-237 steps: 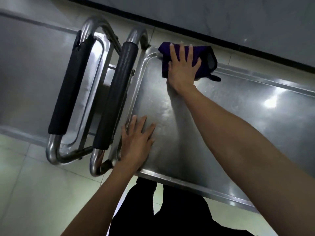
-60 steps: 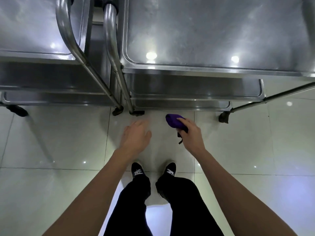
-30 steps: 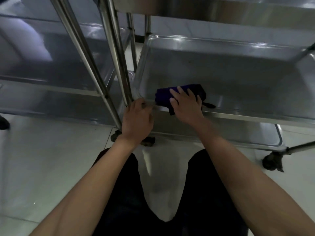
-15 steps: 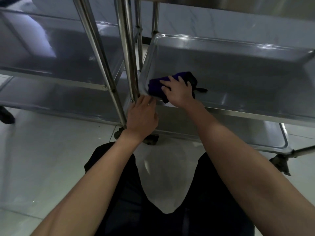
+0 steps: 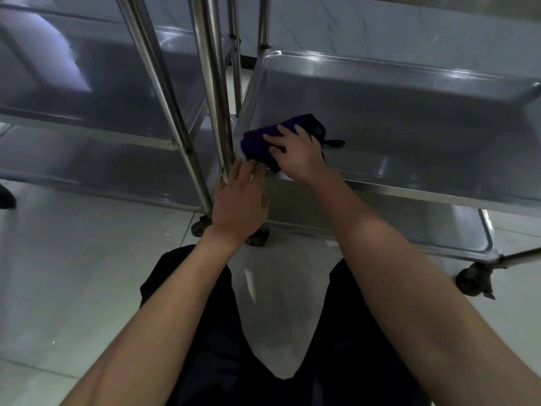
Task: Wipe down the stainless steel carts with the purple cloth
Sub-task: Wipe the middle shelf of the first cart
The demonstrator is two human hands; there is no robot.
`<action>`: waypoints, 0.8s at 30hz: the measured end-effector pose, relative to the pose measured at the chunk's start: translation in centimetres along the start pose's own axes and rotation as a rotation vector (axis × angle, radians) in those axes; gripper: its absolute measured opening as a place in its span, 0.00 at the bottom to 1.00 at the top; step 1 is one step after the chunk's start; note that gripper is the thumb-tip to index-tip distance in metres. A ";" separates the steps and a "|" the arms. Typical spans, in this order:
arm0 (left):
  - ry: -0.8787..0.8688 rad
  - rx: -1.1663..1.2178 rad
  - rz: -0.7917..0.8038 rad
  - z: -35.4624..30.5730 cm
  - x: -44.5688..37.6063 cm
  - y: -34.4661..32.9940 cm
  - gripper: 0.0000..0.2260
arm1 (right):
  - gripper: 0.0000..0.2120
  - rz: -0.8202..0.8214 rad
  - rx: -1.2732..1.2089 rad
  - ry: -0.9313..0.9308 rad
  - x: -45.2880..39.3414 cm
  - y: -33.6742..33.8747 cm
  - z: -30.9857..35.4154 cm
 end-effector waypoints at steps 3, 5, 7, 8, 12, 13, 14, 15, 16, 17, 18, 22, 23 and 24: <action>0.021 -0.023 -0.006 -0.6 -0.1 0.2 0.24 | 0.20 -0.032 -0.043 -0.078 1.3 0.6 -2.3; 0.052 -0.063 0.003 -1.1 -0.5 0.4 0.22 | 0.20 -0.034 -0.048 -0.139 2.4 1.0 -4.2; 0.067 -0.118 0.015 -2.0 -1.1 0.6 0.20 | 0.20 -0.063 -0.046 -0.190 3.4 1.4 -6.3; 0.041 -0.150 0.012 -2.8 -1.4 0.7 0.19 | 0.20 -0.079 -0.041 -0.212 3.9 1.7 -7.3; -0.157 -0.056 -0.010 -7.8 -3.1 0.4 0.18 | 0.20 -0.121 0.007 -0.284 5.8 3.1 -12.2; -0.183 -0.014 0.004 -9.2 -3.5 0.2 0.18 | 0.20 -0.131 0.017 -0.297 6.3 3.6 -13.5; -0.200 0.014 0.026 -10.4 -3.9 0.1 0.18 | 0.20 -0.140 0.021 -0.313 6.8 4.0 -14.9; -0.211 0.031 0.055 -11.4 -4.3 -0.2 0.19 | 0.20 -0.149 0.020 -0.334 7.4 4.5 -16.2; -0.220 0.035 0.088 -12.3 -4.5 -0.5 0.19 | 0.20 -0.157 0.012 -0.362 8.0 4.9 -17.5; -0.227 0.031 0.125 -12.9 -4.8 -0.7 0.19 | 0.20 -0.165 -0.004 -0.390 8.6 5.3 -18.8; -0.229 0.022 0.157 -13.3 -4.9 -0.8 0.19 | 0.20 -0.173 -0.022 -0.416 9.3 5.8 -20.0; -0.232 0.015 0.169 -13.7 -4.8 -0.5 0.19 | 0.20 -0.203 -0.053 -0.495 11.0 7.3 -23.2; -0.242 0.012 0.162 -13.6 -4.7 -0.5 0.19 | 0.20 -0.206 -0.052 -0.504 11.1 7.5 -23.5; -0.250 0.016 0.161 -13.5 -4.7 -0.6 0.20 | 0.20 -0.211 -0.050 -0.505 11.1 7.6 -23.6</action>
Point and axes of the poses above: each hand's wrist, its own x-axis away from the middle knuckle, its own y-axis out of the back of the hand, z = x × y, the point moved 5 cm from there along -x, towards the middle knuckle, and after that the axes turned 6 degrees about -y, right-handed, at the moved point
